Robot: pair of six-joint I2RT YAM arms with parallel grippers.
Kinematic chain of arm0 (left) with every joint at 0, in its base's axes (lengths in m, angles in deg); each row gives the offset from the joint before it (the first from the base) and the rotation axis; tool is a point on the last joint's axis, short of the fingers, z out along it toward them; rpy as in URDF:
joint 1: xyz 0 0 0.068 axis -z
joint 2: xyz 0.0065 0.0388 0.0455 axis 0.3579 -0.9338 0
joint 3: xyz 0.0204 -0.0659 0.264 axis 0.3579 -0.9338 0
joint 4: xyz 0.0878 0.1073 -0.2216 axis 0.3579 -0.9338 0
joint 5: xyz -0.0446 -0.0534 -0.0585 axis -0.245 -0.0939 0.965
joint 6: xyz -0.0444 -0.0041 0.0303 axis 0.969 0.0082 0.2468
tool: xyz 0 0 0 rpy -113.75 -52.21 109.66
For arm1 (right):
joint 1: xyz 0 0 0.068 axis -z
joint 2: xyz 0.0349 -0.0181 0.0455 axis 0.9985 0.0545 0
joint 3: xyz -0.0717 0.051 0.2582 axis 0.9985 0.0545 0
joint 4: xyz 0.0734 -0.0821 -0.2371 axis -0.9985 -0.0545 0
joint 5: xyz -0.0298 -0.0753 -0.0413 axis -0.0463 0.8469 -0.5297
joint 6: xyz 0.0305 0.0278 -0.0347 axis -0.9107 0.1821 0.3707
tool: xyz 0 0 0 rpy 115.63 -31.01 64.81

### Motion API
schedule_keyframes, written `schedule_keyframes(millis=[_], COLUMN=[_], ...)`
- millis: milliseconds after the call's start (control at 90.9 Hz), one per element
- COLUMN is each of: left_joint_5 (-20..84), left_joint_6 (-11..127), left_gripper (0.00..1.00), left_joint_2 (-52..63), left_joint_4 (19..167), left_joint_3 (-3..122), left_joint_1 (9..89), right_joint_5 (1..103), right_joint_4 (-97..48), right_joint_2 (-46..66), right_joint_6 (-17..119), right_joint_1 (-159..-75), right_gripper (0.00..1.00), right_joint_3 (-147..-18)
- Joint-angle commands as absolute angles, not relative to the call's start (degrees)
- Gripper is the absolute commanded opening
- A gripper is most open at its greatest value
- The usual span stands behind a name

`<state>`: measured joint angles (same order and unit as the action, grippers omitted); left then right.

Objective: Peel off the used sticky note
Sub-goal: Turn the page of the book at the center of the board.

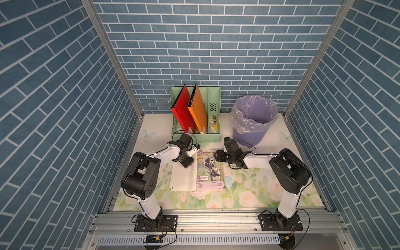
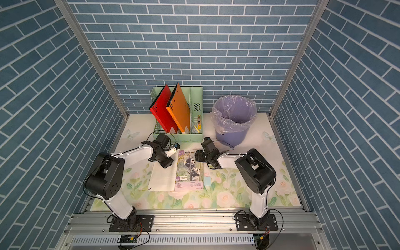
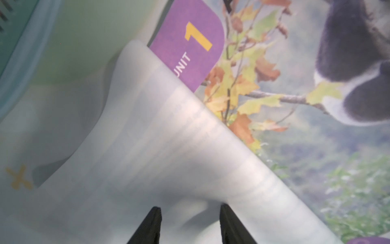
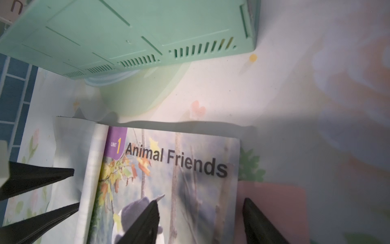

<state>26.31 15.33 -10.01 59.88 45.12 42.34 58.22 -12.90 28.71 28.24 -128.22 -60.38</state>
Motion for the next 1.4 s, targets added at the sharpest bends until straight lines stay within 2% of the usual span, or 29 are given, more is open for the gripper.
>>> schedule_keyframes(millis=[0, 517, 759, 1078, 1386], left_joint_5=[26.73, 26.83, 26.96, 26.94, 27.15], left_joint_6=[14.93, 15.11, 15.14, 14.97, 15.23], left_gripper=[0.50, 0.50, 0.50, 0.50, 0.50], left_joint_2=[-10.47, -10.67, -10.95, -11.35, -12.12], left_joint_4=[58.66, 58.78, 58.81, 58.79, 58.21], left_joint_3=[46.08, 46.00, 45.91, 46.15, 47.17], left_joint_1=[42.58, 42.58, 42.59, 42.59, 42.59], right_joint_5=[56.99, 66.61, 75.17, 76.45, 90.95], right_joint_4=[-13.45, -24.38, -32.57, -35.02, -45.82], right_joint_2=[27.93, 26.91, 26.90, 28.85, 32.23], right_joint_6=[27.50, 33.25, 37.38, 37.68, 40.14], right_joint_1=[-128.57, -134.33, -137.92, -139.43, -143.65], right_gripper=[0.62, 0.59, 0.59, 0.57, 0.56], right_joint_3=[-59.49, -66.86, -72.73, -75.01, -81.86])
